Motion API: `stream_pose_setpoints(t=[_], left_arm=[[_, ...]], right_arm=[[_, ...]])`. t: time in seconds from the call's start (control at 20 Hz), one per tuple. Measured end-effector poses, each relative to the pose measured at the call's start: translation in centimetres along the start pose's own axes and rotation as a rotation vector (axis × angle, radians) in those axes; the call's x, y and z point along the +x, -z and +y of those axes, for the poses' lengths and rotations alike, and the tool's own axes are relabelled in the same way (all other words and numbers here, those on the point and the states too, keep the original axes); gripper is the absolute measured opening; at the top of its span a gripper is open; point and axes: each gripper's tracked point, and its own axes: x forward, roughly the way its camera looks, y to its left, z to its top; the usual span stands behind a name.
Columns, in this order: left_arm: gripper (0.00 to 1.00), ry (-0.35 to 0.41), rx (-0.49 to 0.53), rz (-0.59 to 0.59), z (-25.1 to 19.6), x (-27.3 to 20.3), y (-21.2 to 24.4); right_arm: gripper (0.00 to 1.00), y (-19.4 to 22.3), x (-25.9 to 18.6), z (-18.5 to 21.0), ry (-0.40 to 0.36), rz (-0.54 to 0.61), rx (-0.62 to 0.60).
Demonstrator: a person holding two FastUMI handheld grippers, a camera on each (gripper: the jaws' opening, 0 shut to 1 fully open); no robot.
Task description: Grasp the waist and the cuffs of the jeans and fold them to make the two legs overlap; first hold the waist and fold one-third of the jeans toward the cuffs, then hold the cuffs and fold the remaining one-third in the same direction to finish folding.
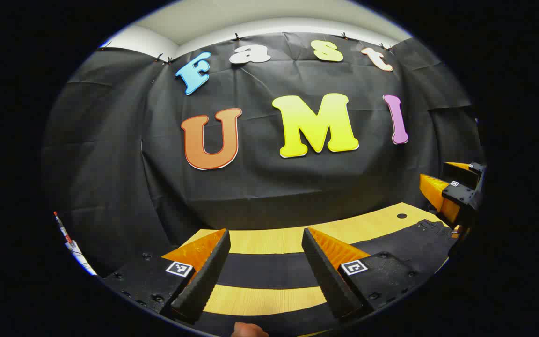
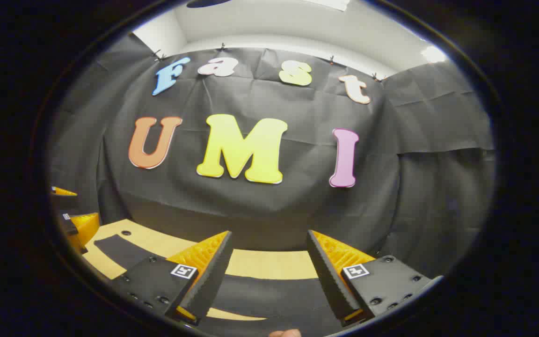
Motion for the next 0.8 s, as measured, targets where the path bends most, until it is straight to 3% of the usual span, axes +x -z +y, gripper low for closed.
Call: stream_pose_setpoints(t=[0.6,0.8], left_arm=[[0.98,-0.101,0.012,-0.041,2.4,-3.0,-1.5],[0.99,-0.107,0.0,0.002,3.8,-4.6,0.1]], right_arm=[[0.97,-2.0,-1.7,1.9,-0.128,-0.055,-0.015],[0.96,-1.8,-2.3,2.9,-0.163,-0.056,-0.015]])
